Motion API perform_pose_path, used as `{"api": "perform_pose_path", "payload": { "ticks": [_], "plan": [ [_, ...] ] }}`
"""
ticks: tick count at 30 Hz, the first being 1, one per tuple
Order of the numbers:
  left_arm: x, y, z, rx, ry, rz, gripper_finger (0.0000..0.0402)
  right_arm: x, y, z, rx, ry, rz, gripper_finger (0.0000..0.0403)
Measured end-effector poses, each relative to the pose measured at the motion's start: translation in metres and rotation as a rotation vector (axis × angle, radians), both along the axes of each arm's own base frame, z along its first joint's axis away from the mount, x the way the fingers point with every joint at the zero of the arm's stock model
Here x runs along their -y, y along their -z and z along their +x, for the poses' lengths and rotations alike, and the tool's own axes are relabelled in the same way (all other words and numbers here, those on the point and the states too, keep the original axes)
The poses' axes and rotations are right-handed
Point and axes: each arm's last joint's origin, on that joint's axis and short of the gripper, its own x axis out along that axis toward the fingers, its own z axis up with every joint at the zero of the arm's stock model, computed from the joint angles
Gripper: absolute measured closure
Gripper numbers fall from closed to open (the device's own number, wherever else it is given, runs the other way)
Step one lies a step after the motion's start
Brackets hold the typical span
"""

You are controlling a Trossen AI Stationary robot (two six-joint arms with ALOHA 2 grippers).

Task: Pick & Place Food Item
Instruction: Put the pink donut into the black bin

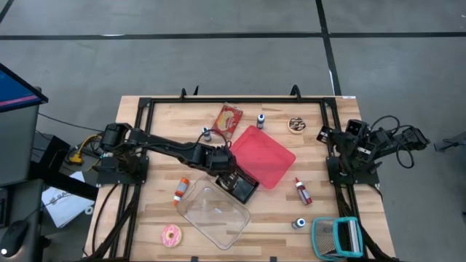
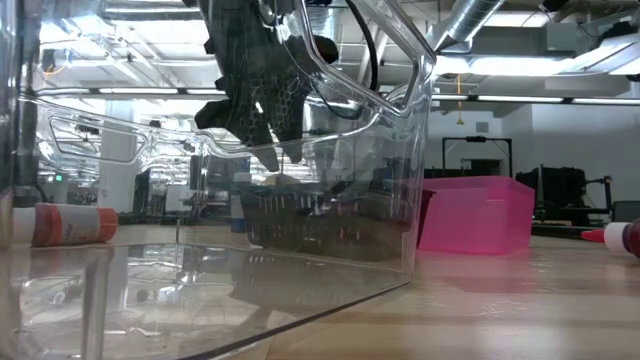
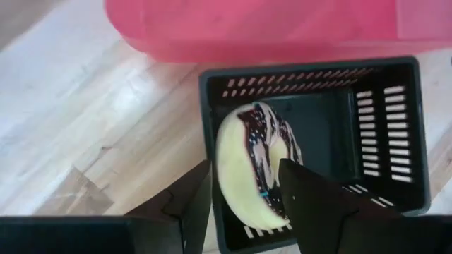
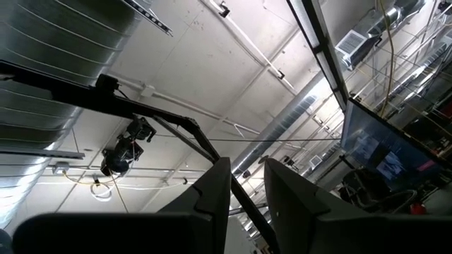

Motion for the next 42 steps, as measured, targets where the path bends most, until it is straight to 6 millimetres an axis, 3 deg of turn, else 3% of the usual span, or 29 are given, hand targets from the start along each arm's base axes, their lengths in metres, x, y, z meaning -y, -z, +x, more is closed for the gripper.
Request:
{"api": "perform_pose_path", "payload": {
  "ticks": [8,13,19,23,27,33,38,42],
  "plan": [
    [-0.003,-0.031,-0.019,0.023,0.068,0.035,0.0240,0.000,-0.001,-0.001,0.017,-0.010,-0.007,0.0321],
    [0.005,-0.064,-0.056,-0.026,0.183,-0.038,0.0238,0.000,-0.001,-0.001,0.016,-0.009,-0.009,0.0321],
    [0.031,-0.106,-0.113,0.000,0.261,-0.146,0.0238,0.001,-0.003,-0.003,0.039,0.024,-0.004,0.0321],
    [0.064,-0.121,-0.142,0.036,0.311,-0.221,0.0239,0.002,-0.006,-0.006,0.084,0.064,-0.009,0.0321],
    [0.113,-0.117,-0.168,-0.019,0.397,-0.285,0.0239,0.004,-0.017,-0.010,0.108,0.121,-0.037,0.0321],
    [0.178,-0.085,-0.197,-0.171,0.428,-0.271,0.0239,0.004,-0.034,-0.011,0.065,0.147,-0.078,0.0321],
    [0.210,-0.061,-0.198,-0.116,0.414,-0.183,0.0221,0.004,-0.046,-0.009,0.012,0.154,-0.099,0.0321],
    [0.220,-0.043,-0.194,-0.131,0.404,-0.109,0.0182,0.003,-0.056,-0.007,0.008,0.156,-0.103,0.0321]
  ]
}}
